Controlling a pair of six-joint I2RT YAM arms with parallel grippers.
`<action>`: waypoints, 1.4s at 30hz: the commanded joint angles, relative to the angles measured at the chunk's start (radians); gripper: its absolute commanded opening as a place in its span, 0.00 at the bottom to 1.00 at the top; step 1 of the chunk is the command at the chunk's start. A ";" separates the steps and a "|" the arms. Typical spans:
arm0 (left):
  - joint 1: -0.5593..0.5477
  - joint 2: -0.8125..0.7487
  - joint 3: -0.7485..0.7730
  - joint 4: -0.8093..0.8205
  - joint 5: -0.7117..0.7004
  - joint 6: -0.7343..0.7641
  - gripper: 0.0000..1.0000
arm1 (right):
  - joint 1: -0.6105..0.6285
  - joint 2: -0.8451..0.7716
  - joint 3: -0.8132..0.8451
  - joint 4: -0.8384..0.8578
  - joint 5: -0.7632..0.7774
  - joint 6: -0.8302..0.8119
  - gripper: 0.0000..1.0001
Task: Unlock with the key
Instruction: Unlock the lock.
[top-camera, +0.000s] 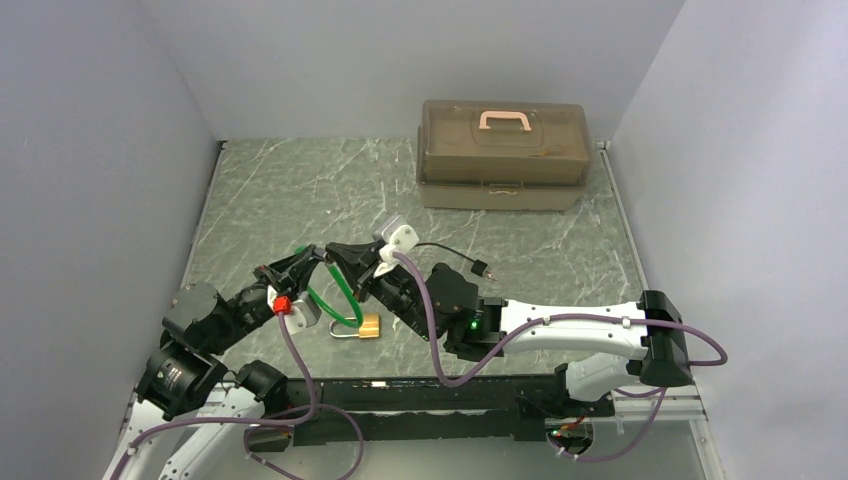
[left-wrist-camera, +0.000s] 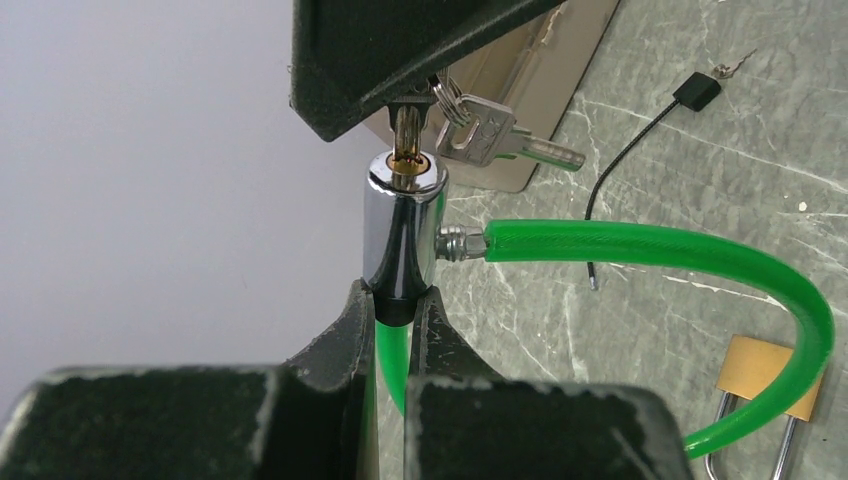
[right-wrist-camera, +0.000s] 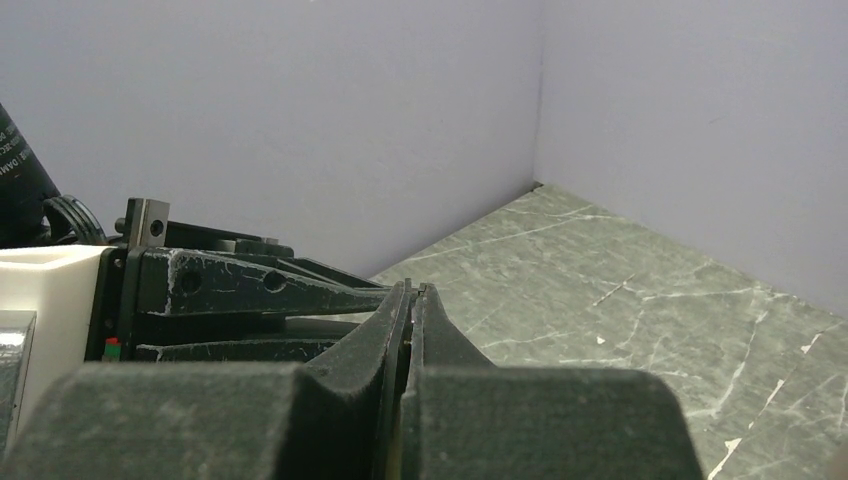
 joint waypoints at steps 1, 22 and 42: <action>-0.005 -0.008 0.056 0.146 0.074 -0.009 0.00 | 0.018 0.010 0.018 -0.058 -0.068 0.002 0.00; 0.002 0.047 0.149 0.119 0.044 -0.154 0.00 | -0.079 -0.086 0.116 -0.350 -0.196 0.077 0.55; 0.002 0.090 0.184 0.056 -0.004 -0.116 0.00 | -0.161 -0.125 0.193 -0.660 -0.567 0.098 0.70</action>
